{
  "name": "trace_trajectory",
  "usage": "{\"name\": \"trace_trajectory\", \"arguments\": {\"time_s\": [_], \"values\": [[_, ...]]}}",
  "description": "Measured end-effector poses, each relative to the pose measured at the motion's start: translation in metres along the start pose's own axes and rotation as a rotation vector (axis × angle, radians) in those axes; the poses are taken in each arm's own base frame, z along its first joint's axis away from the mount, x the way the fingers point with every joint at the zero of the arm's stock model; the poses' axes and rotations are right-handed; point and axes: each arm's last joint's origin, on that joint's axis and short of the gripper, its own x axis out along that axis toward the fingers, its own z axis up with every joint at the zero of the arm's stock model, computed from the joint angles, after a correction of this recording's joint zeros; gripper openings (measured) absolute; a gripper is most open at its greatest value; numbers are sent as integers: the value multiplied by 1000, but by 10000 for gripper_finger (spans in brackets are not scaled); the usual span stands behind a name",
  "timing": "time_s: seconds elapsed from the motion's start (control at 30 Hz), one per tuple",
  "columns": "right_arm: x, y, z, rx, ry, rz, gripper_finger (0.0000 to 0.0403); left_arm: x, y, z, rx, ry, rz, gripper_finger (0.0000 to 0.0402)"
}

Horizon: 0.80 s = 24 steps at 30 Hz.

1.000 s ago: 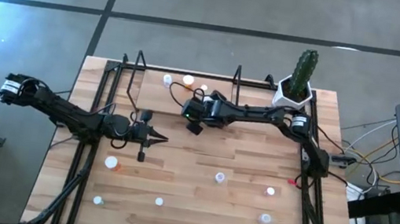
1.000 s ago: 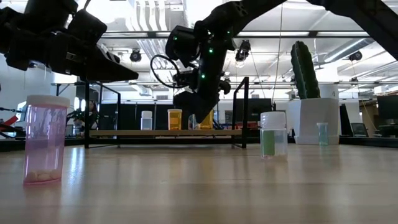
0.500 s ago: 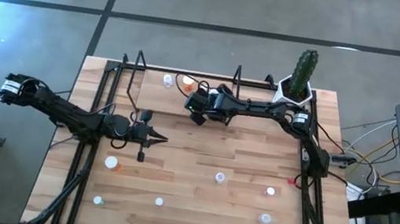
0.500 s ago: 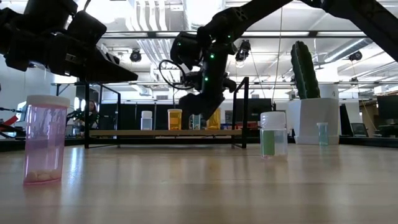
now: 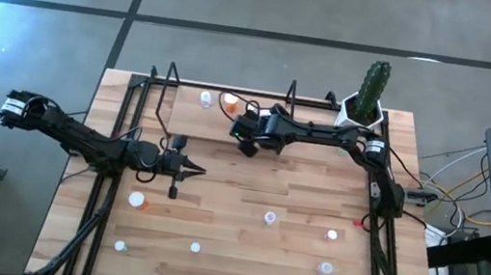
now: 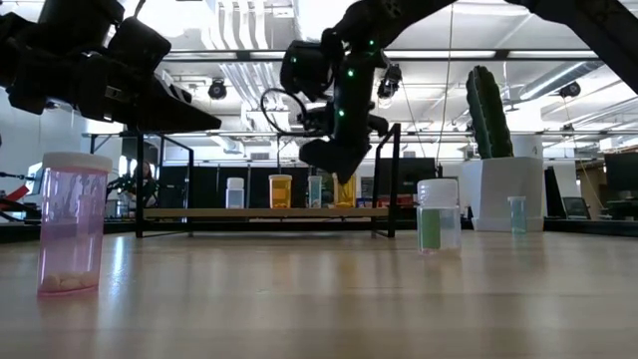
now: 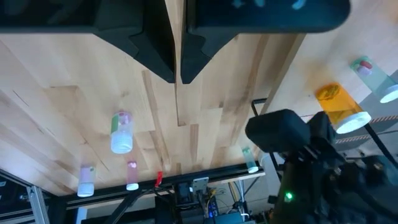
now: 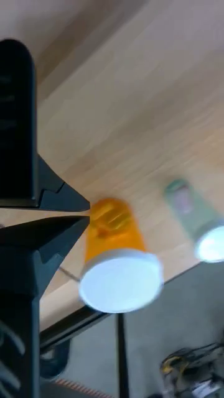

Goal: Pick and place medicine bottles onto shelf by color
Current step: Put the bottom orange pill bottle on the shelf, then adjust the green pill bottle on the shelf

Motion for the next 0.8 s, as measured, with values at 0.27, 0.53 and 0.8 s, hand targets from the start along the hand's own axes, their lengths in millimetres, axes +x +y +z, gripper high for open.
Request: {"name": "trace_trajectory", "arguments": {"time_s": [0.27,0.53,0.8], "values": [[14,-9,3,38,2,-38,13,0,0,0,0,-2,2,6],[17,-14,12,82,-63,-65,13,0,0,0,0,-2,2,6],[2,-13,13,56,-83,-1,13,0,0,0,0,-2,2,6]]}}
